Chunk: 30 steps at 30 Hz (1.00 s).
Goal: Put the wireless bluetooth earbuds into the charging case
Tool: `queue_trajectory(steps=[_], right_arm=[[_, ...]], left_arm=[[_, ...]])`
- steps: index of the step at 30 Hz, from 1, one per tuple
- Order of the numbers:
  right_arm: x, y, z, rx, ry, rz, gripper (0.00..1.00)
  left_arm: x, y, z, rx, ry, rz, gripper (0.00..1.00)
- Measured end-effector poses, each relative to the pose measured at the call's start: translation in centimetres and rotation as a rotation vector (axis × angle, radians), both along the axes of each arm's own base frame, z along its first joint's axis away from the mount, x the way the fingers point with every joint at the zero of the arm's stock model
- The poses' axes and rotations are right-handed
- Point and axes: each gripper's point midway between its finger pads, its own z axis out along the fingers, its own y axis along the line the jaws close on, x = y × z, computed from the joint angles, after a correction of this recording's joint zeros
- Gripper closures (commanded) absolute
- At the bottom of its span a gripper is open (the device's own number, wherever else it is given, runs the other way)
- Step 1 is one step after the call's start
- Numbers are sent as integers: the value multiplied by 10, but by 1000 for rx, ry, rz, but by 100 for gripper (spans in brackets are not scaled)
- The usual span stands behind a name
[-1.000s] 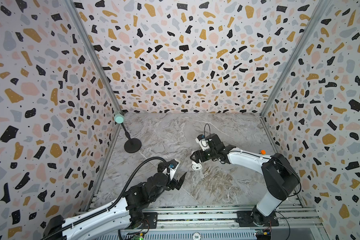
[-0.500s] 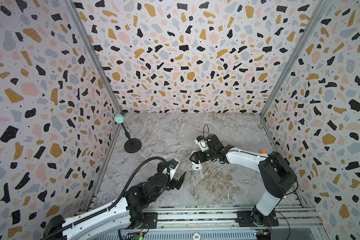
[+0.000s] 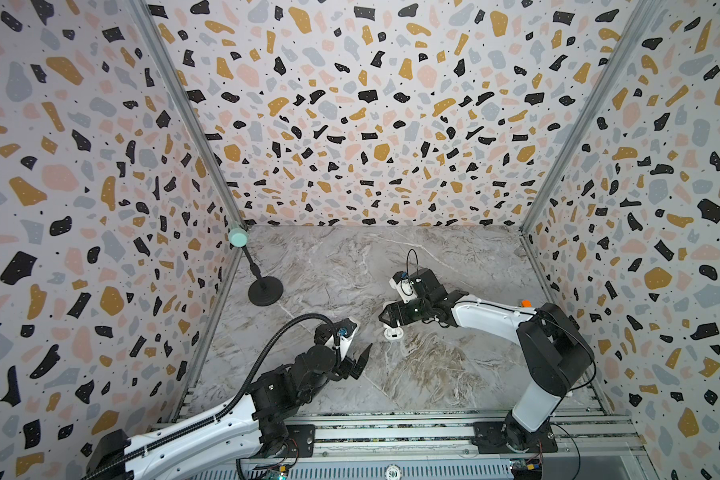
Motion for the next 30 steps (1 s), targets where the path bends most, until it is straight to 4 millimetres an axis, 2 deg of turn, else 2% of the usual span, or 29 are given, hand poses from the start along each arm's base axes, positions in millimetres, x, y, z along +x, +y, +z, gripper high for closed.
queue_trajectory(steps=[30], right_arm=[[-17,-1,-11,-11,29,19,15]], left_arm=[[0,0,-1,7,0,-1,0]])
